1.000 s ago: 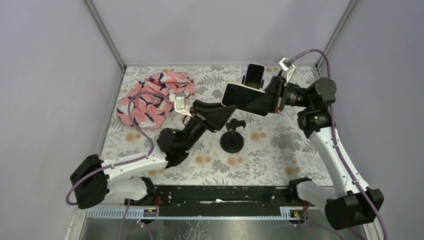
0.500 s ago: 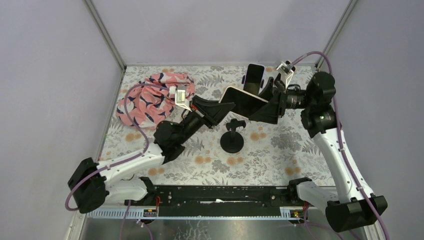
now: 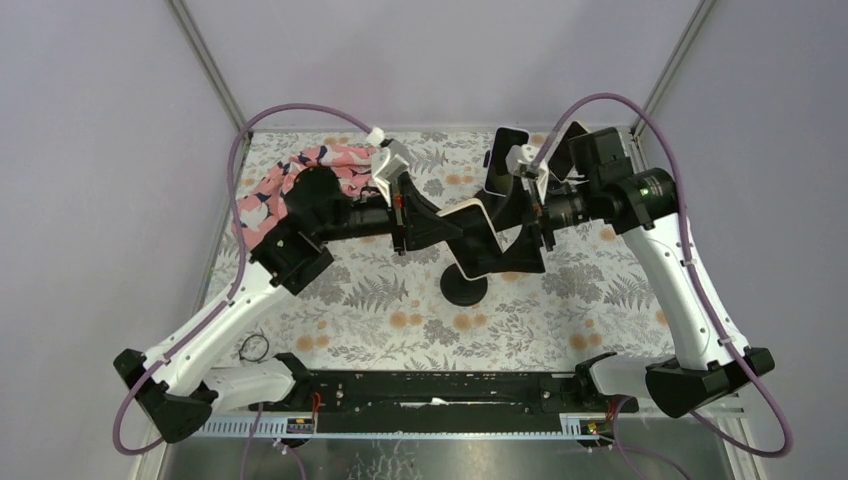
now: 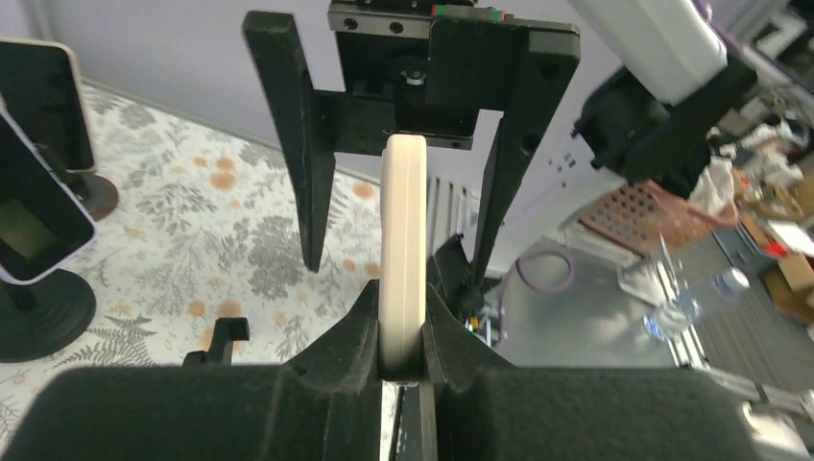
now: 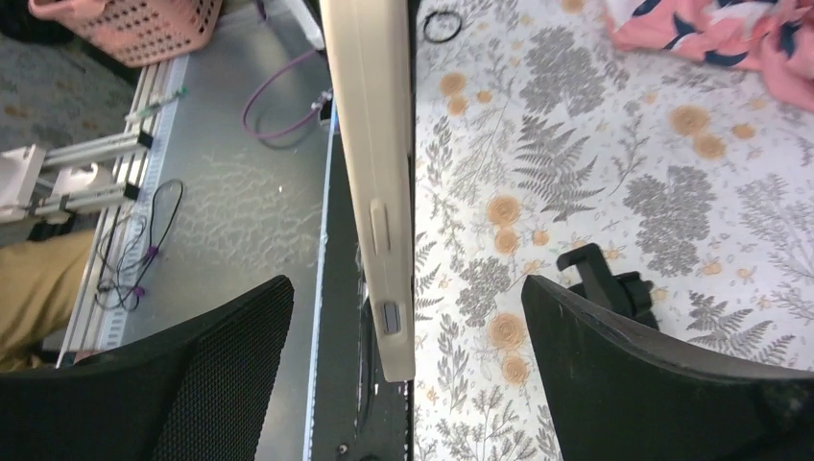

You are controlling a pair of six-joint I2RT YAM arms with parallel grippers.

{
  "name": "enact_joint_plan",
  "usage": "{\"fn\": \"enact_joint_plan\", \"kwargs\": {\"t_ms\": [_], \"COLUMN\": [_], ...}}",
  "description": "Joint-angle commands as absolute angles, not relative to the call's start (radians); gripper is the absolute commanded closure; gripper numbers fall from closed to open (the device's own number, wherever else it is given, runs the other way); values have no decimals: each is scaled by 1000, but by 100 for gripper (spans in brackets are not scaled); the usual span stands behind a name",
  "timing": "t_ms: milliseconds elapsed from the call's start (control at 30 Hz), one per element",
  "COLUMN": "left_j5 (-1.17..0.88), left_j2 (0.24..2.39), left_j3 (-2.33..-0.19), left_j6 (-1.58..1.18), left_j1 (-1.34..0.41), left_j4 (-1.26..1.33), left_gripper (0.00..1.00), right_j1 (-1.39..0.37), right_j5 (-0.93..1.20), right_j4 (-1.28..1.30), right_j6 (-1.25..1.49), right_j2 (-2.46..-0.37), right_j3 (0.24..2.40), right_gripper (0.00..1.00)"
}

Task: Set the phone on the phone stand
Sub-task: Pick up the phone at the center of the board.

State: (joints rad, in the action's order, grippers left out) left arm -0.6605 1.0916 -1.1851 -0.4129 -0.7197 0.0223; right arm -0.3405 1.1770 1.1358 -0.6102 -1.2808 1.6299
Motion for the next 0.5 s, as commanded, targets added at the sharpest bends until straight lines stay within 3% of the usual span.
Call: {"fn": "enact_joint_plan", "kwargs": {"t_ms": [0,133,367,467], "left_j5": [-857,-936,-987,-995], "left_j2": [1172,1252,1362,1374], "left_j3": [-1338,-1434,-1549,-1556], "left_j6": [-268,-232,-166,-164], "left_j1": [-716,-716,-718,-717], "left_j4": [-222,-293,-422,-423], "left_gripper": [100,100,100,100], "right_j1": [-394,-405,-430,-435], "right_j5": [1126,1150,1183,1187], "right_j4": [1152,1155,1189,1186], "right_j6": [-625,-607,-621,-619], "right_j2": [-1240,-1245,-1274,-1282], "right_j3": [1630,1643,1652,1640], "right_gripper": [3,5,19,40]}}
